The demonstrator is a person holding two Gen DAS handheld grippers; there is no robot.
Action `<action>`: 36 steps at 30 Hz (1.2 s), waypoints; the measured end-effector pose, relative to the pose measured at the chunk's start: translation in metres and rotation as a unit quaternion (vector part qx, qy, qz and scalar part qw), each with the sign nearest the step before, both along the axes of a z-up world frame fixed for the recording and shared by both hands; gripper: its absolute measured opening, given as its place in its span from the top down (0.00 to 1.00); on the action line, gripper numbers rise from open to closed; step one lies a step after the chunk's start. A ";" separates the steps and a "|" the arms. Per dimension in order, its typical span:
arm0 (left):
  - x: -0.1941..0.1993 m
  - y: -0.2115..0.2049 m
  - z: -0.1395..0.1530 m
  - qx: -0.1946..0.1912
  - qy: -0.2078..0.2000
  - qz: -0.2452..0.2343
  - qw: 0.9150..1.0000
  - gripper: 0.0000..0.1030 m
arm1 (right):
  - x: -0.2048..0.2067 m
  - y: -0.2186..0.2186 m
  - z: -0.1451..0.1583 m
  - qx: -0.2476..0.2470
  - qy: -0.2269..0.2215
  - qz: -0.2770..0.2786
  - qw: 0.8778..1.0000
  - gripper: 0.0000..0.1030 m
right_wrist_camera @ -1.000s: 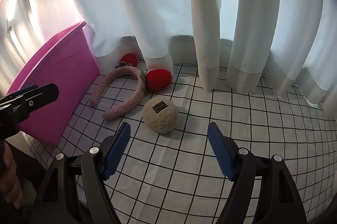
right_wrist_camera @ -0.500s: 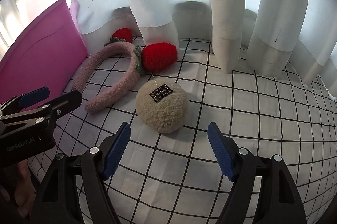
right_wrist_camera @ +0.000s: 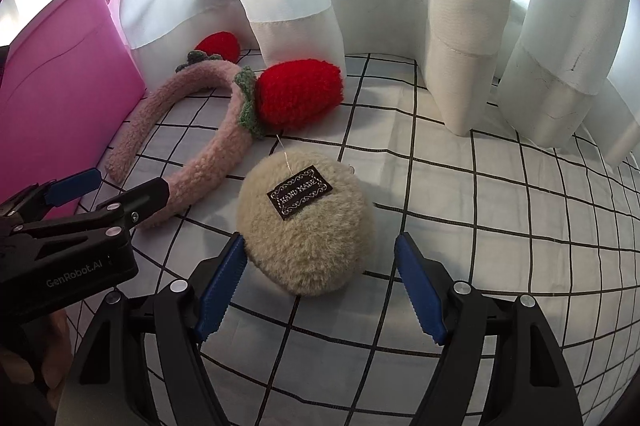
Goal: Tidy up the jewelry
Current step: 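Move the left tool to the pink headband while the right tool approaches the beige fluffy ball, then close the right tool on the fluffy ball while the left tool grasps the headband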
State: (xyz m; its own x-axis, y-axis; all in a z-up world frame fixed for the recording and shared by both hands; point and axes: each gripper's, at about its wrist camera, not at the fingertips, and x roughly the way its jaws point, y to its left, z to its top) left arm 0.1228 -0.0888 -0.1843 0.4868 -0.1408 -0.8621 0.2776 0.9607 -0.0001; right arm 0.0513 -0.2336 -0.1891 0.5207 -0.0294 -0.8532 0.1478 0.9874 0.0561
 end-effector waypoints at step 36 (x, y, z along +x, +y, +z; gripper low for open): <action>-0.004 -0.048 -0.019 -0.001 -0.007 -0.095 0.995 0.82 | -0.015 0.002 -0.011 -0.032 -0.018 -0.001 0.999 0.48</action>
